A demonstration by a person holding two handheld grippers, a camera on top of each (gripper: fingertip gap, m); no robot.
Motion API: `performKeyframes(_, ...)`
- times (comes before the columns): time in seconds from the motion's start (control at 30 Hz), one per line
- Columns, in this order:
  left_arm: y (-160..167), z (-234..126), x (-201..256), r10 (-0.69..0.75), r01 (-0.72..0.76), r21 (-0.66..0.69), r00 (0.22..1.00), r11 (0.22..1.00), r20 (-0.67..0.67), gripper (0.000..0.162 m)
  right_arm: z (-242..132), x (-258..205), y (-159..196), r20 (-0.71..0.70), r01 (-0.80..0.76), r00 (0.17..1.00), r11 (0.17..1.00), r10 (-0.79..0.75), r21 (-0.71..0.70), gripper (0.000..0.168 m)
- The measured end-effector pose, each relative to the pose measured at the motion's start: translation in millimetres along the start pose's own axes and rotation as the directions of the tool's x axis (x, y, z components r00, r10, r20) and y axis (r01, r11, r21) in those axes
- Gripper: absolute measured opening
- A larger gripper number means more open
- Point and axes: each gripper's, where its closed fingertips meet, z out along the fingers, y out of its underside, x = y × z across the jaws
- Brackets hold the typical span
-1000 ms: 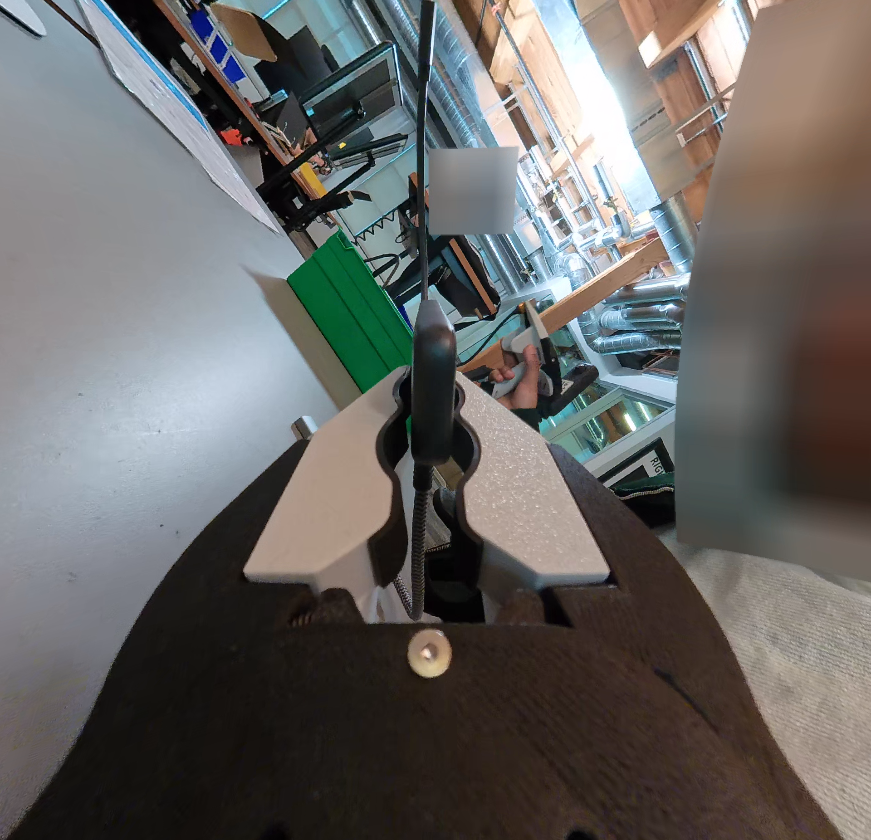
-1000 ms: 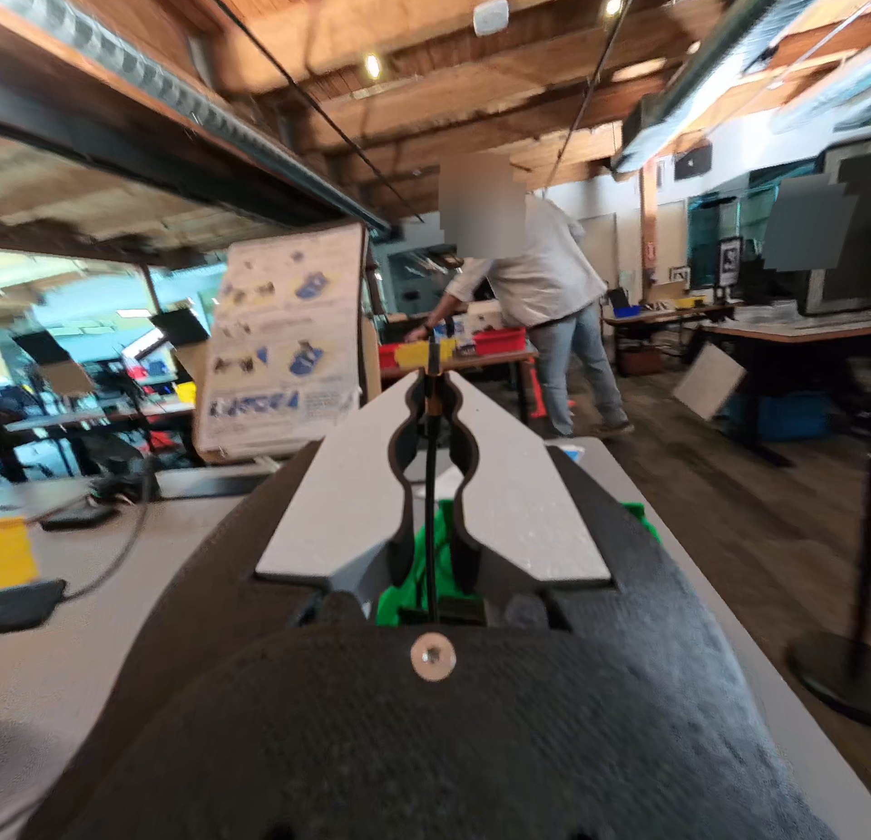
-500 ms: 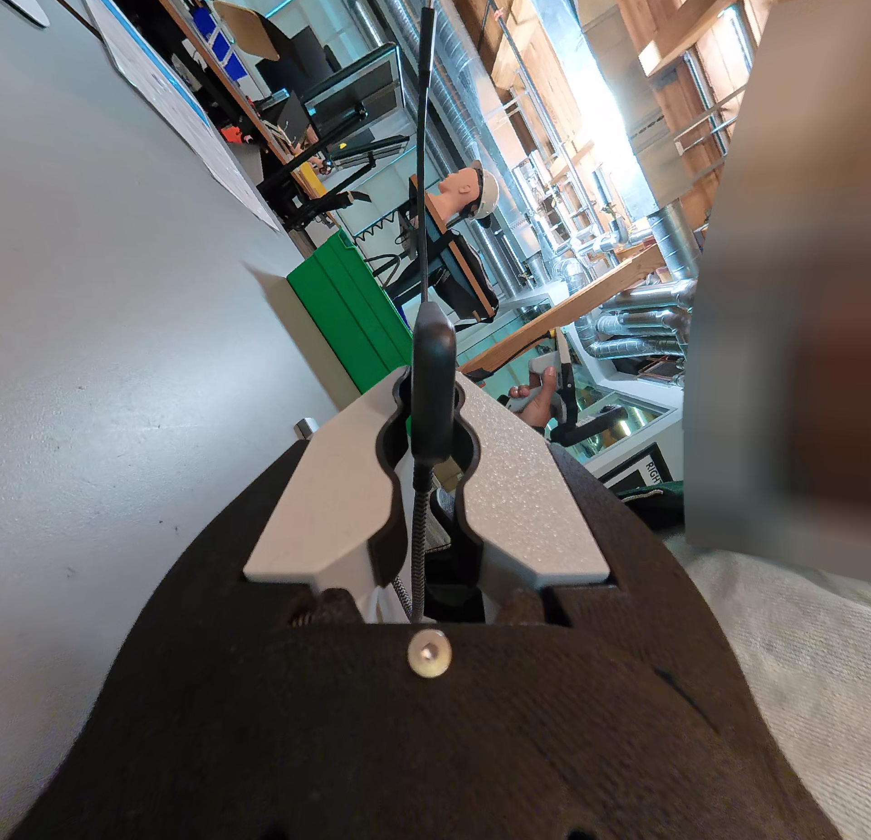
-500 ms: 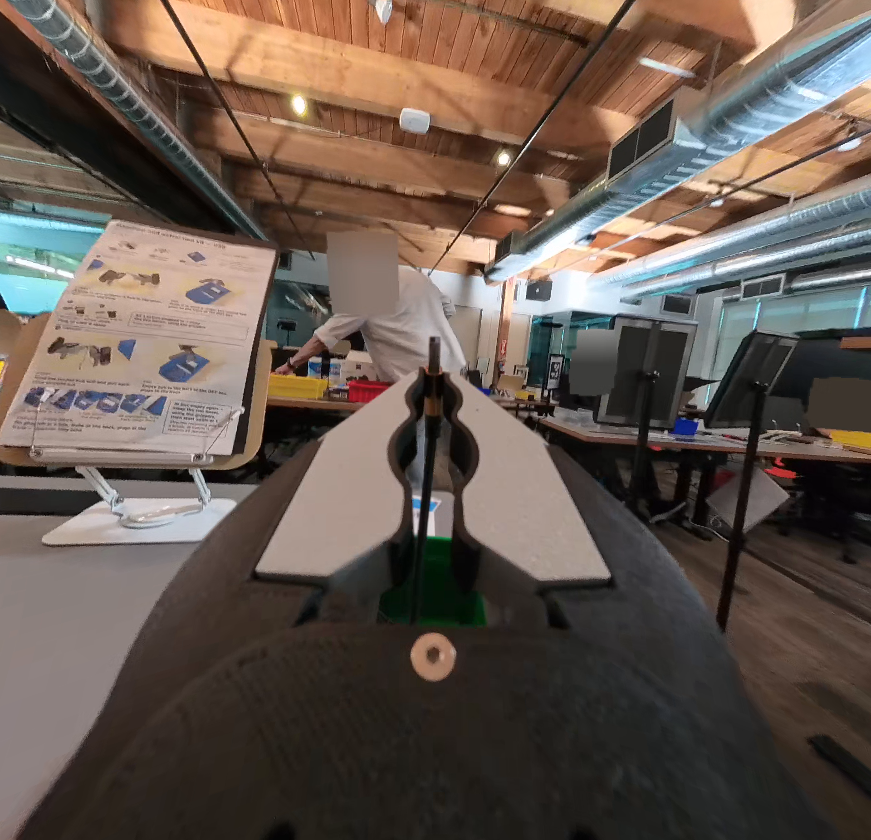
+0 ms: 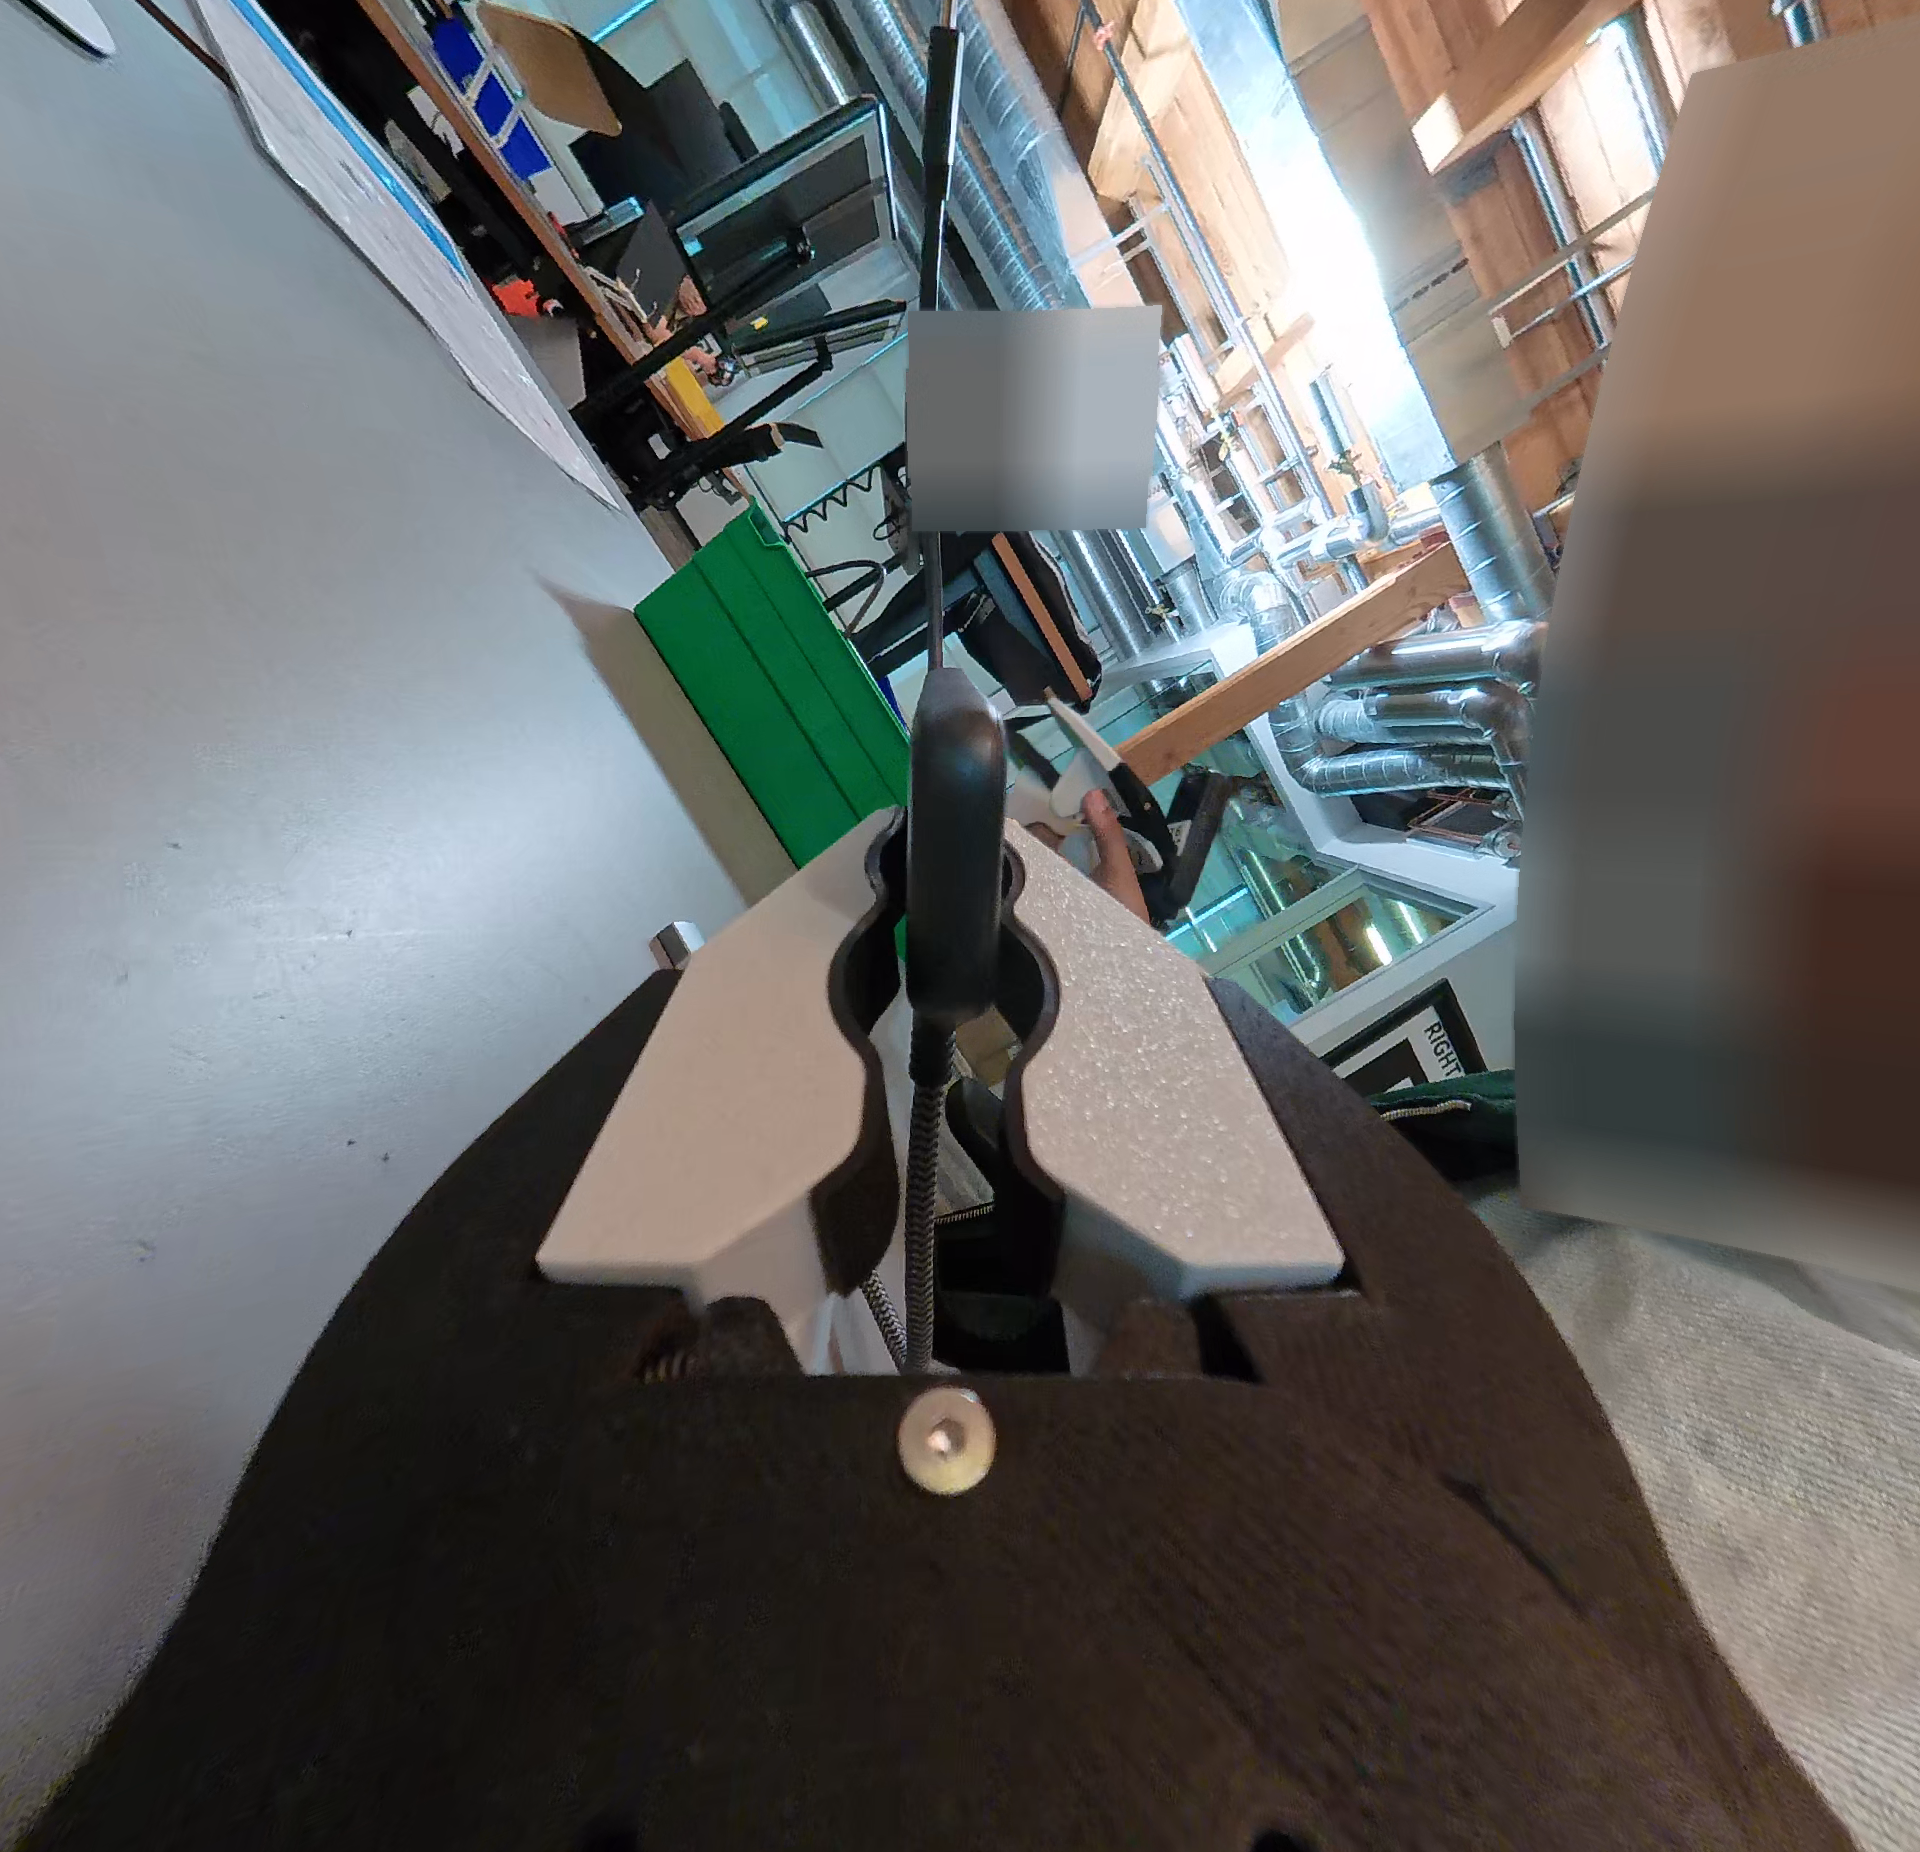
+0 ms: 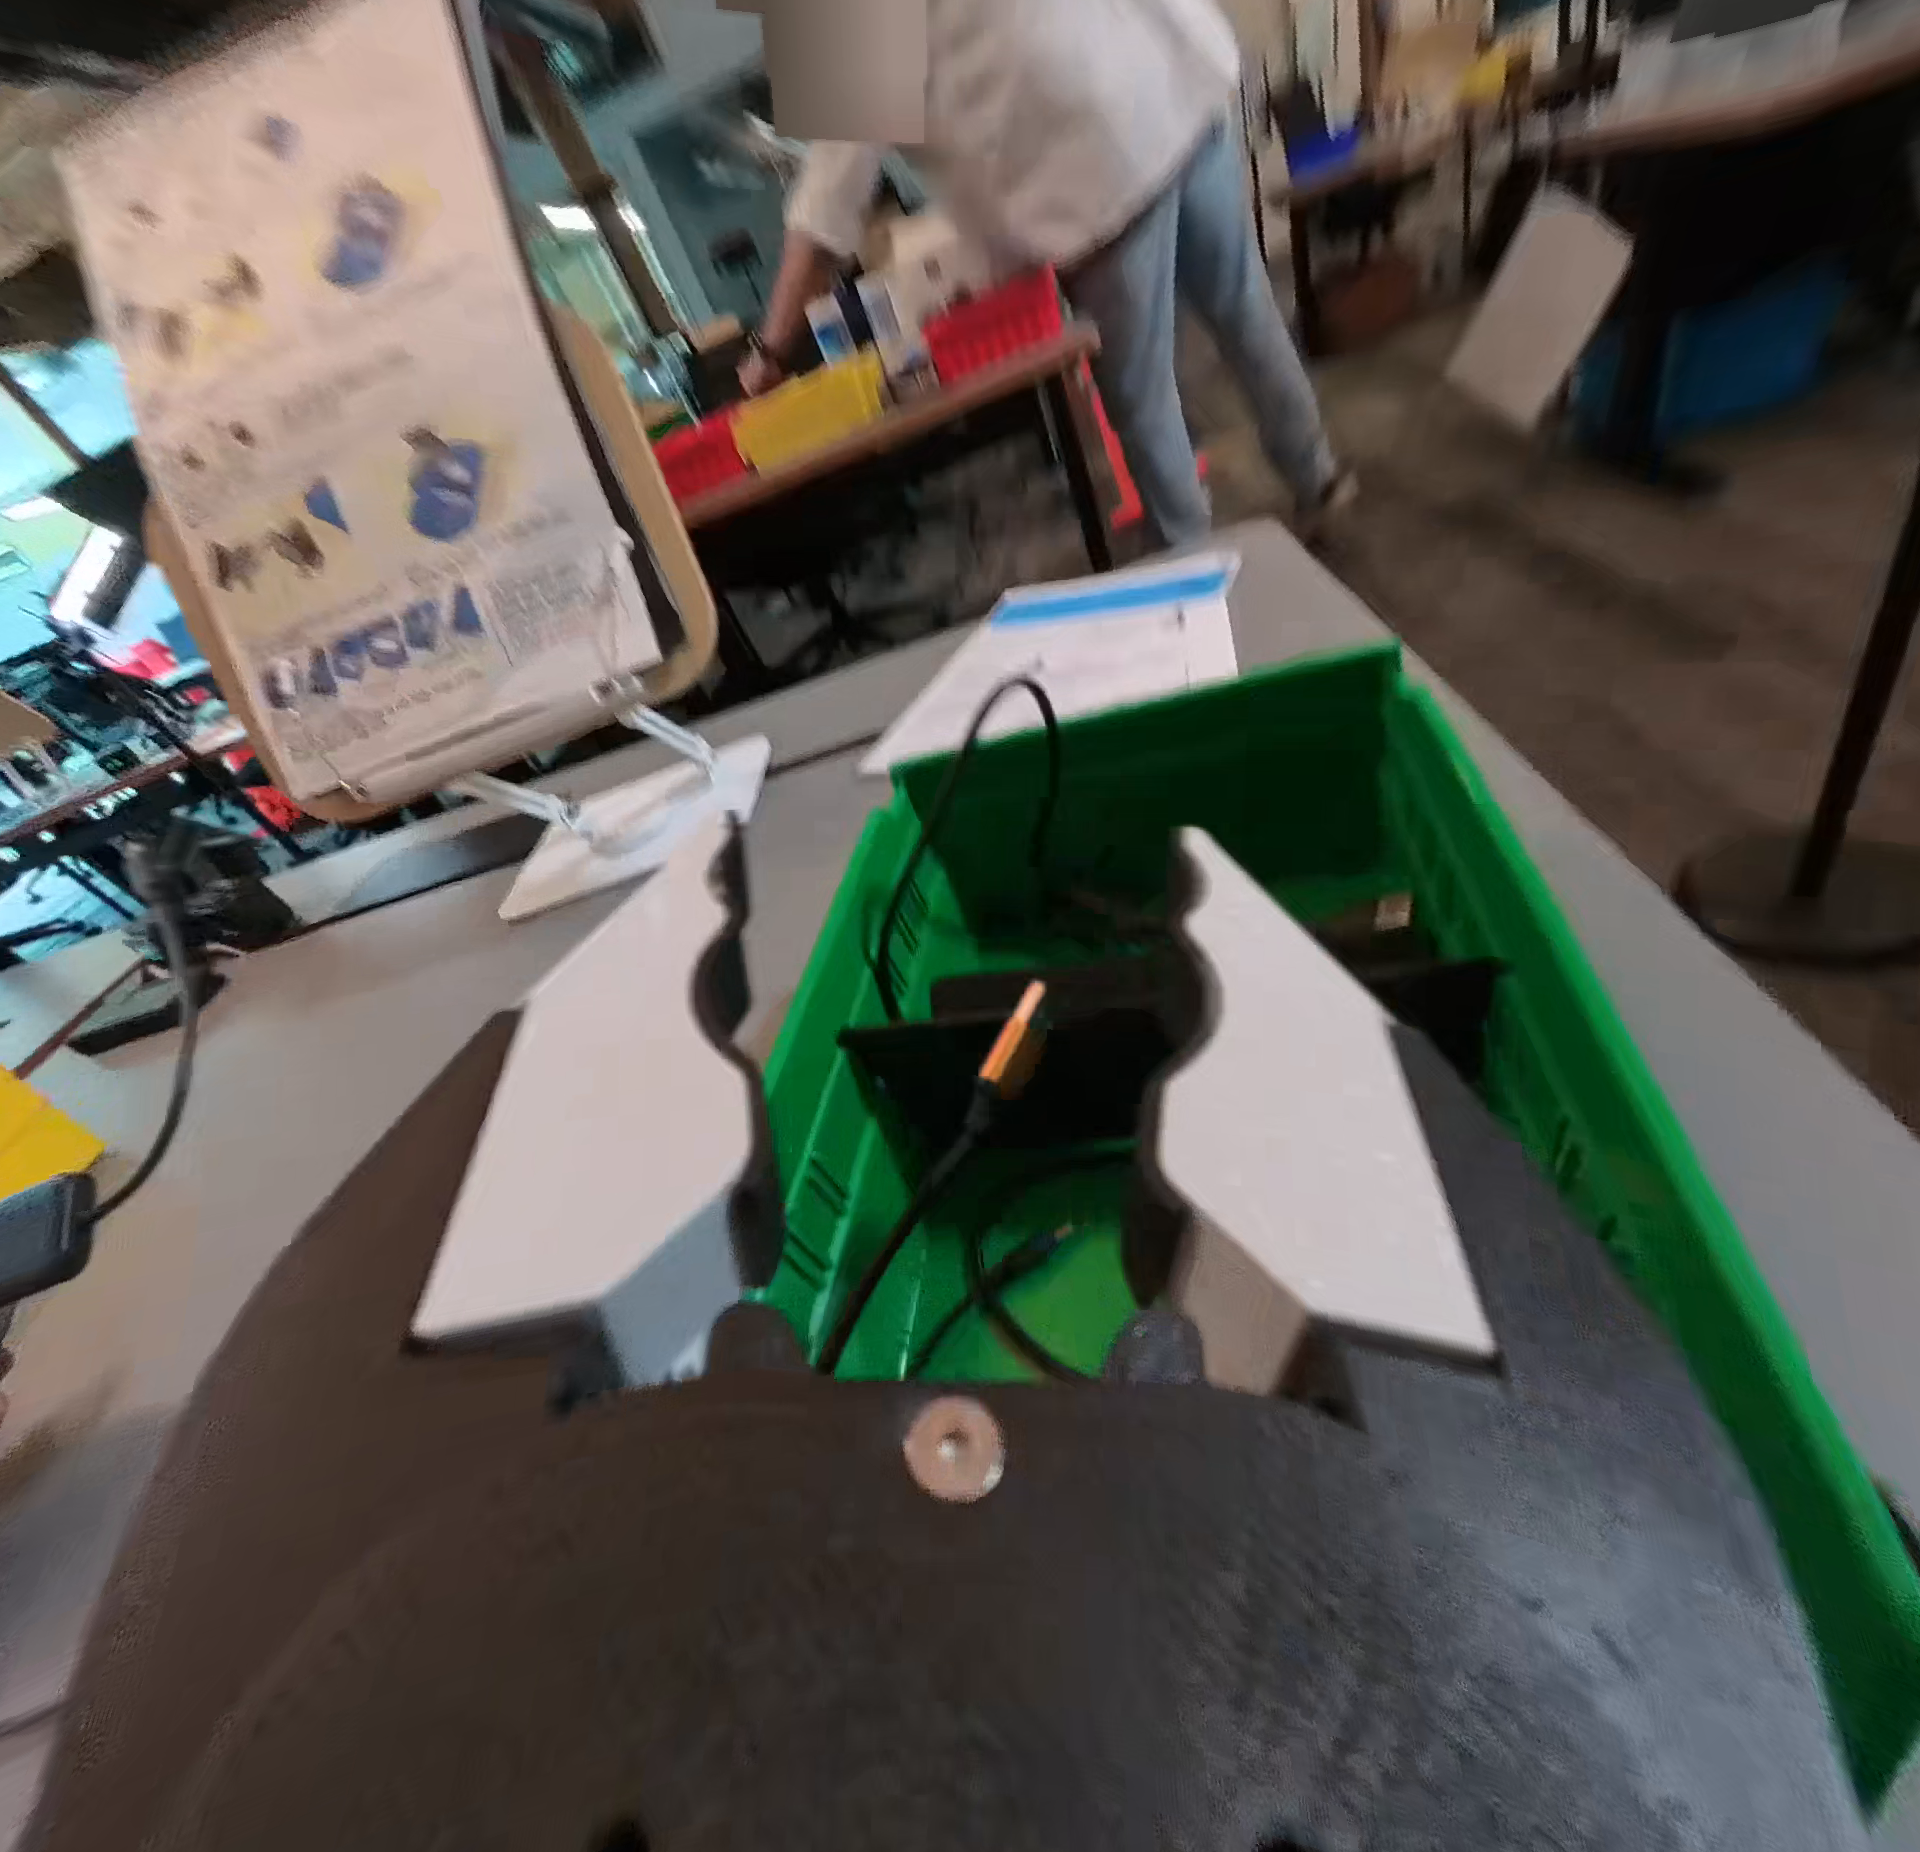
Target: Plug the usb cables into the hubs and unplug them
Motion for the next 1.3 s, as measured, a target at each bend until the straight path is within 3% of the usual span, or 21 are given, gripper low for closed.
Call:
performKeyframes(0.03, -0.3, -0.2, -0.4, -0.005, 0.005, 0.002, 1.0, 1.0, 0.0, 0.009, 1.2, 2.2, 2.2, -0.01, -0.004, 1.0, 1.0, 0.004, -0.006, 0.088)
performKeyframes(0.27, -1.7, -1.0, -4.0, -0.029, 0.029, 0.012, 1.0, 1.0, 0.005, 0.009, -14.3, -18.1, -28.9, -0.023, 0.13, 0.991, 0.981, -0.128, 0.144, 0.074)
performKeyframes(0.37, -1.4, -0.8, -6.3, -0.039, 0.039, 0.016, 0.999, 0.999, 0.011, 0.009, -3.4, -80.9, -14.2, 0.177, 0.172, 0.966, 0.98, -0.187, 0.098, 0.059)
performKeyframes(0.47, -1.7, -0.6, -8.2, -0.049, 0.048, 0.024, 0.999, 0.999, 0.018, 0.009, 11.2, -175.6, 34.7, 0.468, 0.2, 0.865, 0.98, -0.183, 0.012, 0.054)
performKeyframes(0.6, -1.2, -0.5, -6.5, -0.05, 0.05, 0.03, 0.999, 0.998, 0.016, 0.009, 13.3, -288.5, 153.4, 0.755, 0.232, 0.655, 0.942, 0.033, -0.242, 0.052)
performKeyframes(0.67, 0.3, 0.8, -4.7, -0.048, 0.047, 0.031, 0.999, 0.998, 0.012, 0.009, 7.0, -321.5, 210.5, 0.781, 0.215, 0.583, 0.884, 0.224, -0.415, 0.052)
performKeyframes(0.77, 6.9, 5.9, -0.1, -0.064, 0.064, 0.028, 0.998, 0.998, -0.009, 0.009, -6.5, -361.6, 243.5, 0.72, 0.102, 0.456, 0.774, 0.523, -0.625, 0.038)
performKeyframes(0.83, 12.3, 9.6, 1.4, -0.078, 0.078, 0.029, 0.997, 0.997, -0.016, 0.01, -6.2, -371.9, 252.9, 0.702, 0.105, 0.442, 0.745, 0.558, -0.658, 0.022)
performKeyframes(0.97, 26.2, 16.0, 3.3, -0.073, 0.073, -0.019, 0.997, 0.997, -0.012, 0.01, -0.9, -372.1, 250.5, 0.703, 0.086, 0.444, 0.754, 0.556, -0.651, 0.026)
performKeyframes(1.03, 30.2, 18.4, 7.0, -0.07, 0.069, -0.038, 0.997, 0.997, -0.03, 0.01, -0.5, -368.8, 249.5, 0.692, 0.073, 0.439, 0.745, 0.573, -0.664, 0.008)
performKeyframes(1.1, 32.1, 19.0, 10.3, -0.08, 0.077, -0.064, 0.996, 0.995, -0.05, 0.011, -3.1, -366.3, 247.9, 0.706, 0.103, 0.426, 0.745, 0.566, -0.659, 0.007)
performKeyframes(1.2, 20.3, 12.8, 5.9, -0.063, 0.062, -0.034, 0.998, 0.998, -0.027, 0.026, -2.3, -355.7, 245.1, 0.746, 0.172, 0.453, 0.774, 0.488, -0.61, 0.007)
performKeyframes(1.3, 4.2, 3.5, -4.7, 0.105, -0.103, -0.021, 0.991, 0.994, 0.089, 0.04, 3.3, -338.0, 243.8, 0.741, 0.191, 0.506, 0.781, 0.44, -0.594, 0.007)
